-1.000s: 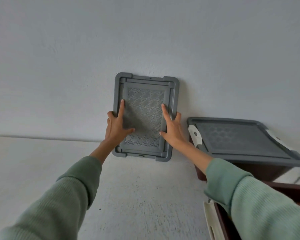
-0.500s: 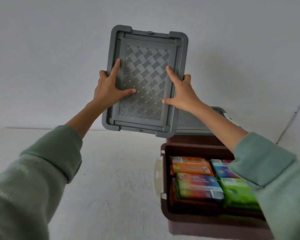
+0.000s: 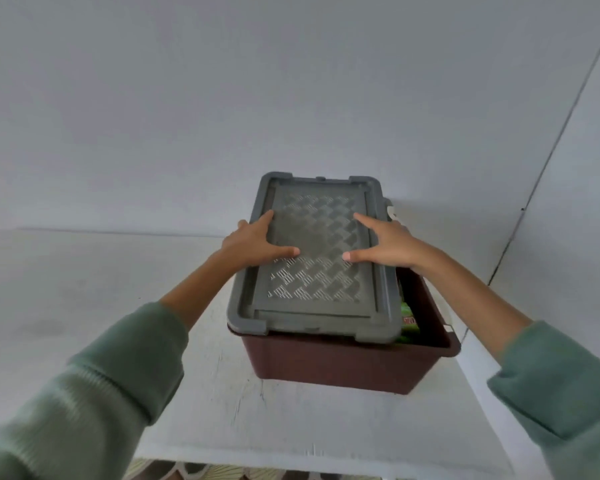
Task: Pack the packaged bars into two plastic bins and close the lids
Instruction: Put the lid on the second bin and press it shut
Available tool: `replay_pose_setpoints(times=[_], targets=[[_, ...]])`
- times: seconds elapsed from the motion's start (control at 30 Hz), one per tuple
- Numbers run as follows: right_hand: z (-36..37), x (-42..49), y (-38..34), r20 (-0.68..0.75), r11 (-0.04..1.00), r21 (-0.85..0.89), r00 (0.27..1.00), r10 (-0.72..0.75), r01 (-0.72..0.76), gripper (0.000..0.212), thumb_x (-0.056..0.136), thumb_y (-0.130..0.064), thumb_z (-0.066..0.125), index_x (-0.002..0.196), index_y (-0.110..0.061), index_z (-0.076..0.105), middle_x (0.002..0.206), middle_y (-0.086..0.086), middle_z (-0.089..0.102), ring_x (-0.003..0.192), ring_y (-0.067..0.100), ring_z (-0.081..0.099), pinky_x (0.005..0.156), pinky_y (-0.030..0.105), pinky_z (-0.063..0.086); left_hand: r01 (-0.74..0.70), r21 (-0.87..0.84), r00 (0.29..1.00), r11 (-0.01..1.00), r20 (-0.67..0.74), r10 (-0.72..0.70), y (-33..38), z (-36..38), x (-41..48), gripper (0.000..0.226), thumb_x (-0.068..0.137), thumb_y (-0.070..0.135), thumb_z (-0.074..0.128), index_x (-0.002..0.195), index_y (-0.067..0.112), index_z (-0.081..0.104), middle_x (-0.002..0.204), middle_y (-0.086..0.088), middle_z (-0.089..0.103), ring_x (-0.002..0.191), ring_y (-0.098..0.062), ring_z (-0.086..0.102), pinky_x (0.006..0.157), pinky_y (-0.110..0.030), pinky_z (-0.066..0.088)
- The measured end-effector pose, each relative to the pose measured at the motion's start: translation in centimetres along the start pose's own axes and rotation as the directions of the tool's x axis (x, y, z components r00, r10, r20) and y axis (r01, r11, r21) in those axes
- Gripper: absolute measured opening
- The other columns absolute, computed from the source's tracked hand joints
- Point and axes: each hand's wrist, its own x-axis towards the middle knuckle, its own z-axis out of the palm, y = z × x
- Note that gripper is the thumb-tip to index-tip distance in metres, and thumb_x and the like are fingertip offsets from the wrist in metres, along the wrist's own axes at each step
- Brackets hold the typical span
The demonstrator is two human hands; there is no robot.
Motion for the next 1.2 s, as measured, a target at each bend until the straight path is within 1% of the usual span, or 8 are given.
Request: replay_pose_setpoints(times=[0.3, 0.4, 0.5, 0.73, 0.83, 0.97, 1.1, 1.2], targets=[[3.8, -5.3, 2.1, 0.057, 0.979, 0.141, 0.988, 0.141, -0.148, 0.101, 0.082, -0.045, 0.065, 0.150, -0.025, -0.007, 0.155, 0.016, -0.007, 0.144, 0.034, 0.001, 0.117, 0.043, 0.012, -0.049, 0.032, 0.998, 0.998, 0.031, 0.048, 2.5, 1.6, 0.6, 0.077, 0.084, 0.059, 0.051, 0.147, 0.030, 0.018, 0.144, -0.021, 0.024, 0.133, -0.040, 0.031, 0.111, -0.045, 0.028], [5.4, -6.6, 2.1, 0.040, 0.975, 0.100, 0.980, 0.193, -0.196, 0.098, 0.084, -0.052, 0.058, 0.148, -0.028, -0.012, 0.151, 0.022, -0.024, 0.142, 0.037, -0.017, 0.118, 0.049, 0.003, -0.089, 0.055, 0.995, 0.995, 0.040, 0.087, 2.5, 2.7, 1.0, 0.070, 0.085, 0.055, 0.052, 0.146, 0.029, 0.026, 0.144, -0.021, 0.025, 0.131, -0.040, 0.032, 0.111, -0.048, 0.029], [6.5, -7.6, 2.2, -0.030, 0.974, -0.061, 0.976, 0.217, -0.218, 0.089, 0.085, -0.062, 0.047, 0.149, -0.030, -0.004, 0.147, 0.021, -0.035, 0.138, 0.038, -0.029, 0.115, 0.051, -0.005, -0.118, 0.090, 0.992, 0.989, 0.043, 0.115, 1.6, 4.2, 0.5, 0.063, 0.087, 0.051, 0.052, 0.142, 0.029, 0.033, 0.144, -0.019, 0.028, 0.132, -0.037, 0.032, 0.111, -0.048, 0.028], [7.7, -8.0, 2.2, -0.099, 0.965, -0.183, 0.980, 0.175, -0.190, 0.074, 0.090, -0.062, 0.034, 0.150, -0.030, 0.004, 0.152, 0.014, -0.028, 0.141, 0.033, -0.025, 0.113, 0.050, -0.013, -0.258, 0.225, 0.965, 0.940, 0.009, 0.263, 1.4, 4.7, -1.5, 0.054, 0.092, 0.051, 0.042, 0.141, 0.029, 0.035, 0.150, -0.012, 0.019, 0.141, -0.030, 0.018, 0.113, -0.055, 0.002], [6.7, -7.0, 2.5, -0.177, 0.962, -0.252, 0.982, 0.063, -0.107, 0.061, 0.095, -0.054, 0.029, 0.149, -0.034, 0.010, 0.155, 0.010, -0.022, 0.143, 0.030, -0.020, 0.116, 0.048, -0.009, -0.280, 0.236, 0.959, 0.931, 0.030, 0.281, 2.9, 4.5, -3.8, 0.062, 0.090, 0.058, 0.037, 0.143, 0.027, 0.028, 0.153, -0.013, 0.016, 0.143, -0.028, 0.012, 0.114, -0.058, -0.001], [4.5, -4.4, 3.4, -0.152, 0.951, -0.308, 0.988, -0.030, -0.018, 0.056, 0.096, -0.052, 0.030, 0.148, -0.038, 0.013, 0.158, 0.004, -0.014, 0.145, 0.026, -0.012, 0.118, 0.045, 0.001, -0.230, 0.272, 0.973, 0.934, 0.095, 0.212, 3.9, 5.8, -7.0, 0.080, 0.084, 0.071, 0.028, 0.148, 0.024, 0.014, 0.156, -0.015, 0.003, 0.145, -0.033, -0.003, 0.110, -0.062, -0.005], [3.2, -1.6, 5.2, -0.068, 0.896, -0.441, 0.998, 0.015, -0.044, 0.058, 0.093, -0.057, 0.031, 0.146, -0.041, 0.016, 0.158, 0.005, -0.009, 0.145, 0.026, -0.012, 0.118, 0.048, -0.001, -0.164, 0.317, 0.983, 0.934, 0.134, 0.127, 3.0, 7.9, -8.8, 0.085, 0.083, 0.074, 0.021, 0.150, 0.025, 0.003, 0.156, -0.016, -0.011, 0.143, -0.035, -0.016, 0.108, -0.063, -0.012], [3.0, -0.8, 6.3, -0.062, 0.912, -0.398, 0.995, 0.083, -0.101, 0.054, 0.092, -0.060, 0.029, 0.143, -0.043, 0.025, 0.158, 0.008, 0.007, 0.146, 0.028, 0.001, 0.118, 0.045, 0.006, -0.192, 0.330, 0.977, 0.924, 0.148, 0.150, 2.1, 8.2, -8.7, 0.080, 0.085, 0.071, 0.018, 0.149, 0.028, -0.002, 0.156, -0.013, -0.014, 0.143, -0.032, -0.018, 0.109, -0.061, -0.012]])
